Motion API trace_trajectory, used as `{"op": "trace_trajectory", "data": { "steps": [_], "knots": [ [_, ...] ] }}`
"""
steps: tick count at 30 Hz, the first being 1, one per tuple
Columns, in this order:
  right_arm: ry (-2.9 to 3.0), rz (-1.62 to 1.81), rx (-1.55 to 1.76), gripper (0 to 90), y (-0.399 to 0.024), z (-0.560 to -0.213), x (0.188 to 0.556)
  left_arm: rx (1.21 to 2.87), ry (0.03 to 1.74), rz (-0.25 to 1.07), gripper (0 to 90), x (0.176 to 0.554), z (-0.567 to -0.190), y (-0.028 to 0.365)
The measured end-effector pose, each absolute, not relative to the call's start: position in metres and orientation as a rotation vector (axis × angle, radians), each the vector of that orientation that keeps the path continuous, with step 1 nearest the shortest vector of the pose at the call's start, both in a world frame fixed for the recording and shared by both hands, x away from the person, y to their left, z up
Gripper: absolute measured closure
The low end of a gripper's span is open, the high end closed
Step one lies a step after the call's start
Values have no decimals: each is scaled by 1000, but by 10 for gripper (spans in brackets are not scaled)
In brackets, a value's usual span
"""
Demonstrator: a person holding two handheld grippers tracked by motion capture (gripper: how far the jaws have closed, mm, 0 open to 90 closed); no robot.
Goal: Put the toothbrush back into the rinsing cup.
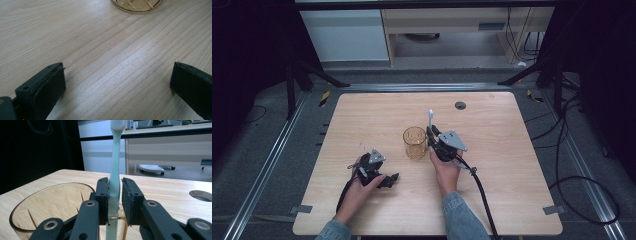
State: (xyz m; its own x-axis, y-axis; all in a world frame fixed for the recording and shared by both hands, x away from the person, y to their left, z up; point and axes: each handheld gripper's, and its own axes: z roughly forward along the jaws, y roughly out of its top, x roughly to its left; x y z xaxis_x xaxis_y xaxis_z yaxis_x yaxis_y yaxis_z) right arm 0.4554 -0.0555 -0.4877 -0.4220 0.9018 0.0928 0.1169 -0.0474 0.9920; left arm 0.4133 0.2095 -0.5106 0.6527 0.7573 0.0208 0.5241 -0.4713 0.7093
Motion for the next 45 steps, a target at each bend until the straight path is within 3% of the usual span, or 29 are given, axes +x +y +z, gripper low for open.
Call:
{"op": "trace_trajectory", "data": {
  "steps": [19, 30, 39, 45],
  "knots": [
    [1584, 1548, 1102, 643, -61, -473, 450, 2183, 989, 439, 0, 413, -511, 210],
    [1624, 1543, 1104, 503, -64, -464, 447, 2183, 989, 438, 0, 413, -511, 210],
    [1647, 1515, 1139, 336, -70, -458, 445, 2183, 989, 438, 0, 413, -511, 210],
    [1666, 1504, 1157, 283, -75, -456, 444, 2183, 988, 439, 0, 413, -511, 210]
  ]
}}
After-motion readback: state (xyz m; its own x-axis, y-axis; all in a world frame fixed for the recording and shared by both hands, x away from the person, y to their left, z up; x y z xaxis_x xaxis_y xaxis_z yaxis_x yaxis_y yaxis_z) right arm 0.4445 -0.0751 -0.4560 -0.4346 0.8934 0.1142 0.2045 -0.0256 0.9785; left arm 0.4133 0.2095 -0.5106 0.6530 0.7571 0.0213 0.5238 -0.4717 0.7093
